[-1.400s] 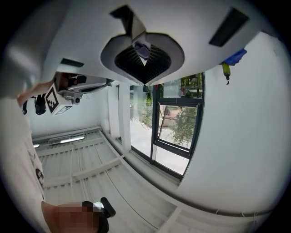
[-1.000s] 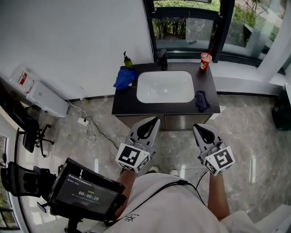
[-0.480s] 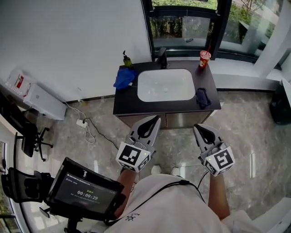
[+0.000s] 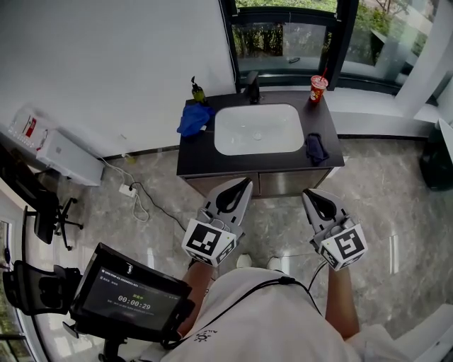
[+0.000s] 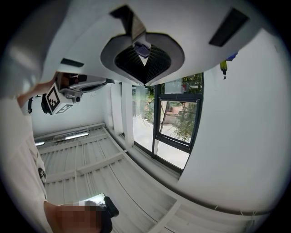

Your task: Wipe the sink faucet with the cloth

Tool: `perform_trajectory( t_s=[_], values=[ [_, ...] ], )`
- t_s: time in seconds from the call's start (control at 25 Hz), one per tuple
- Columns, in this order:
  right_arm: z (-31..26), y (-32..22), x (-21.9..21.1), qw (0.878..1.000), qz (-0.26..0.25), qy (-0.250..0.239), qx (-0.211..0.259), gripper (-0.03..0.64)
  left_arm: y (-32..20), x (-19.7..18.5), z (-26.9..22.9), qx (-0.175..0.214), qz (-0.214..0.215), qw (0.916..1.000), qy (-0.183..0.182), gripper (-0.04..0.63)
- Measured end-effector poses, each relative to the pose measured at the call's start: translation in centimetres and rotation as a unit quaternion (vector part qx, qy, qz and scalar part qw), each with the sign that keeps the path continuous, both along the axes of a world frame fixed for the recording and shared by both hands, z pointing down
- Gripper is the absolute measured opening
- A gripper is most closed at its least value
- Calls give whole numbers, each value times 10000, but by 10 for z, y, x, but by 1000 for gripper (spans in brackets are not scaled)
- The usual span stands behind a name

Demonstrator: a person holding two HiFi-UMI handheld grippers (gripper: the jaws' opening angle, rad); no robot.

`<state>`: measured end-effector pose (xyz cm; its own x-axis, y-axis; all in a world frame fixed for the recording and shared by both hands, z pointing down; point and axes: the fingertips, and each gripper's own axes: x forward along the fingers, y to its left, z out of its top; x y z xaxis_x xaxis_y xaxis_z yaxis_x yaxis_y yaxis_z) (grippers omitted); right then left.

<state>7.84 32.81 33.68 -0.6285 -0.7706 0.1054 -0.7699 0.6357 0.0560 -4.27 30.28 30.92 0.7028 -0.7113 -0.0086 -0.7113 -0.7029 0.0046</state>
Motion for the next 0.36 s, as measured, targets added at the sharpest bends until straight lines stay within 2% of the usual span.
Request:
perform_trajectory(
  t_s=[0.36],
  values=[
    [14,2,-1,10000,27,6,-35,5,1,-3,15,-28,8,10000,-4,-6]
  ],
)
